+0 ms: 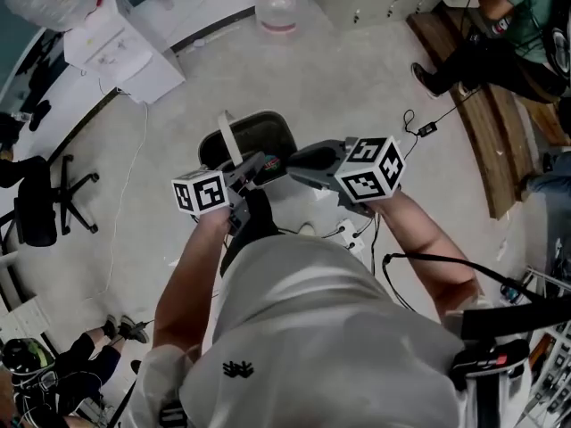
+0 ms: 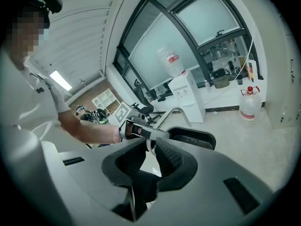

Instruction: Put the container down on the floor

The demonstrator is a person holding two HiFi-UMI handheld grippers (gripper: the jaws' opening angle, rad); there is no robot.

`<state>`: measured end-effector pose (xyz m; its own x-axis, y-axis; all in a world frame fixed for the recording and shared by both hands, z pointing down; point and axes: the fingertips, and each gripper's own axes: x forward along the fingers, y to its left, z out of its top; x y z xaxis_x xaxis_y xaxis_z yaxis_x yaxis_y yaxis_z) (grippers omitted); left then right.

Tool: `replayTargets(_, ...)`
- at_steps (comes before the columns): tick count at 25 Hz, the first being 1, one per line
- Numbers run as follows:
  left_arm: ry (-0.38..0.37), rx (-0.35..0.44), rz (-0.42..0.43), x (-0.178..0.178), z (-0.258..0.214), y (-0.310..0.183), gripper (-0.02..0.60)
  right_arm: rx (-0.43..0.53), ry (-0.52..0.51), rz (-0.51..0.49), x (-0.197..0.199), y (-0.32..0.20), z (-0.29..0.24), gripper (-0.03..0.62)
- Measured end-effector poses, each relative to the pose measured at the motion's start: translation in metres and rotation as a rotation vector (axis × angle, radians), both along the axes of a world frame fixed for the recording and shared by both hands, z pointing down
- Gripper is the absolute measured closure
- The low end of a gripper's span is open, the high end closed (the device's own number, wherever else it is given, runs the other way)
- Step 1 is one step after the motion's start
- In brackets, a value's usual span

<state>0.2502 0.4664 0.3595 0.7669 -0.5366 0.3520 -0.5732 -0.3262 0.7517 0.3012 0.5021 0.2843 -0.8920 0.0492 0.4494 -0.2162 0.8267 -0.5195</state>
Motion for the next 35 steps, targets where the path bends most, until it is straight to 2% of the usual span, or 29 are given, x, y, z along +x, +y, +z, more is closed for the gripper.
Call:
replayTargets(7,0.027,0.009,0.064,-0.063,-0.011,-0.102,0.548,-0.010,0.043,0.075,-0.088,-0.110,-0.013,0.566)
replayTargets(14,-0.017,0.020,0.117,-0.136,-0.004,-0.199,0.548,0.032,0.058,0.133,-0.168,-0.219,-0.015,0.566)
replayTargets(21,-0.014,0.003,0.056,-0.199,0.019,-0.295,0.548,0.017,0.088,0.099,-0.215,-0.306,0.006,0.567)
replayTargets(26,-0.009,-0.026,-0.001,-0.238,0.053,-0.374,0.548,-0.044,0.042,0.077,-0.245,-0.383,0.031,0.567)
replayTargets(35,-0.008,-0.085,-0.119,-0.284,0.154,-0.535,0.549,-0.110,0.029,-0.012,-0.283,-0.545,0.100,0.566)
